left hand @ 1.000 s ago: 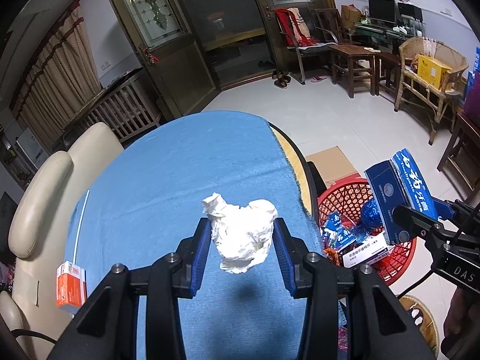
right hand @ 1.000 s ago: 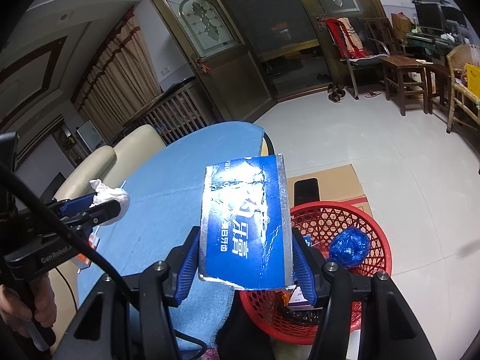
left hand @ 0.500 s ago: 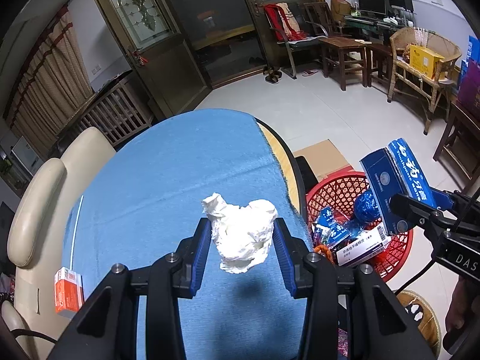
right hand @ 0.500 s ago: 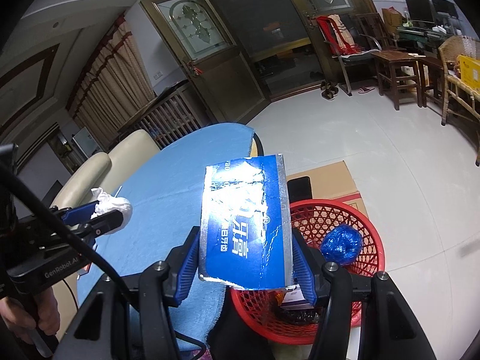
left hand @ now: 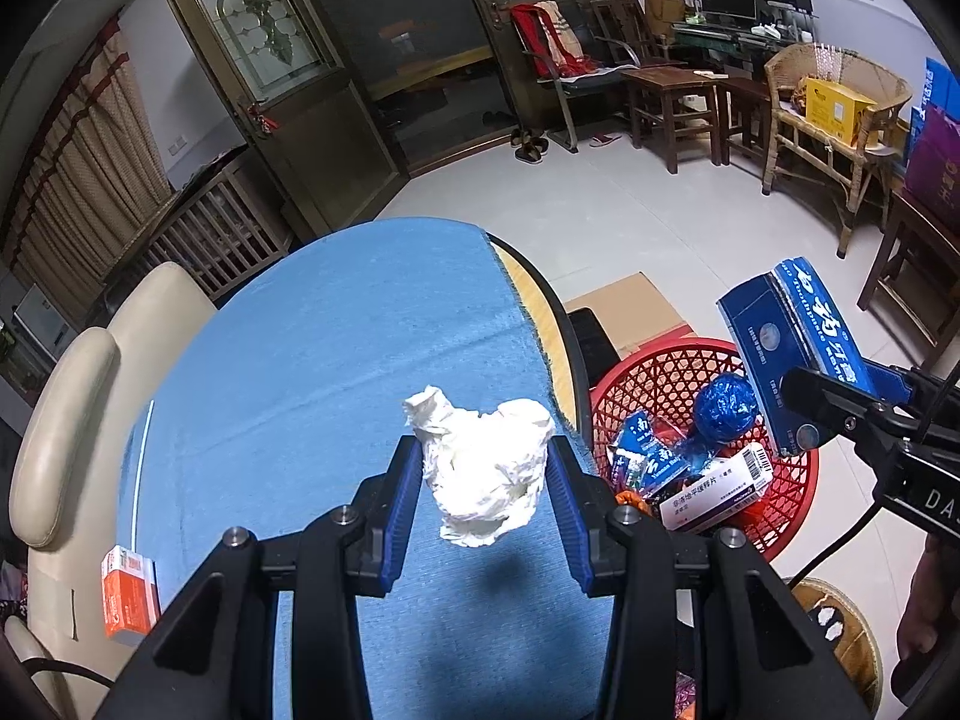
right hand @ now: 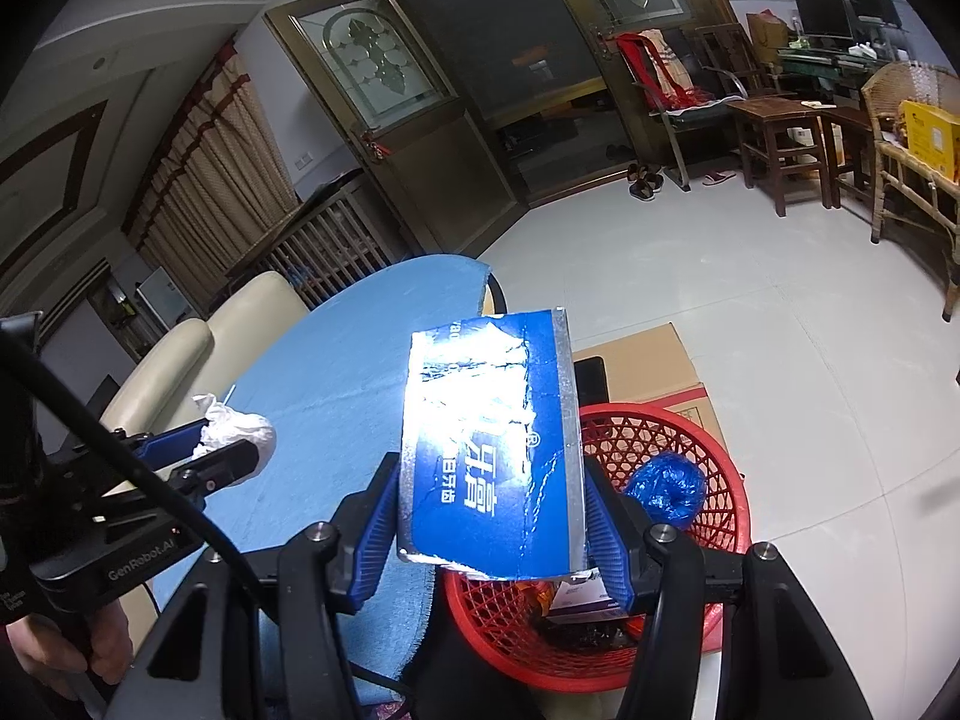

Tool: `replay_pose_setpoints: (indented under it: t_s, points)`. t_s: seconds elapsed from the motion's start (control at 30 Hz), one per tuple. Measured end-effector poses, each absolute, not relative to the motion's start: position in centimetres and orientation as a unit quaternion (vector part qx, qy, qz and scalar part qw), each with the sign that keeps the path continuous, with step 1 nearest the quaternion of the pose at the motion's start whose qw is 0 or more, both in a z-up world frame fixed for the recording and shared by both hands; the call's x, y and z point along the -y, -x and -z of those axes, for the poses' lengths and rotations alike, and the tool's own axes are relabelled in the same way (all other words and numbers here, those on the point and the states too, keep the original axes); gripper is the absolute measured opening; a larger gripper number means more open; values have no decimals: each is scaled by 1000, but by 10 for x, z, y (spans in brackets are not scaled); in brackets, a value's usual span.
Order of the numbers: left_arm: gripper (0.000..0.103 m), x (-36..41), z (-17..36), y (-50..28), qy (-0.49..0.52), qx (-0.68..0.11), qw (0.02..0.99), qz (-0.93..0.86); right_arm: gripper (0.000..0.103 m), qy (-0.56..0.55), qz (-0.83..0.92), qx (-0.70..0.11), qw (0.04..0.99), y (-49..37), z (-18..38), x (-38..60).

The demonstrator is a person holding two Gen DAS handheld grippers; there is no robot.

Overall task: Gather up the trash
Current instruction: 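Carry the white tissue and blue toothpaste box over the red basket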

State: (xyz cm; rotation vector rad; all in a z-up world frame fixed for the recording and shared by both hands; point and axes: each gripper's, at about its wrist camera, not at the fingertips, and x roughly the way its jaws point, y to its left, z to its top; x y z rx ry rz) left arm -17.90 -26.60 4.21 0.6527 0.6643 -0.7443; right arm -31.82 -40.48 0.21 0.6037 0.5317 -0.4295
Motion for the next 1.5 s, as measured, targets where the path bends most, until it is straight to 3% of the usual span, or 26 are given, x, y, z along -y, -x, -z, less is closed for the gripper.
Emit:
replay_pose_setpoints:
  t_s: [1.5]
  points:
    - [44,285,0,175,-309,-356,786,400,62,-323,222,-278,877,313,13,420]
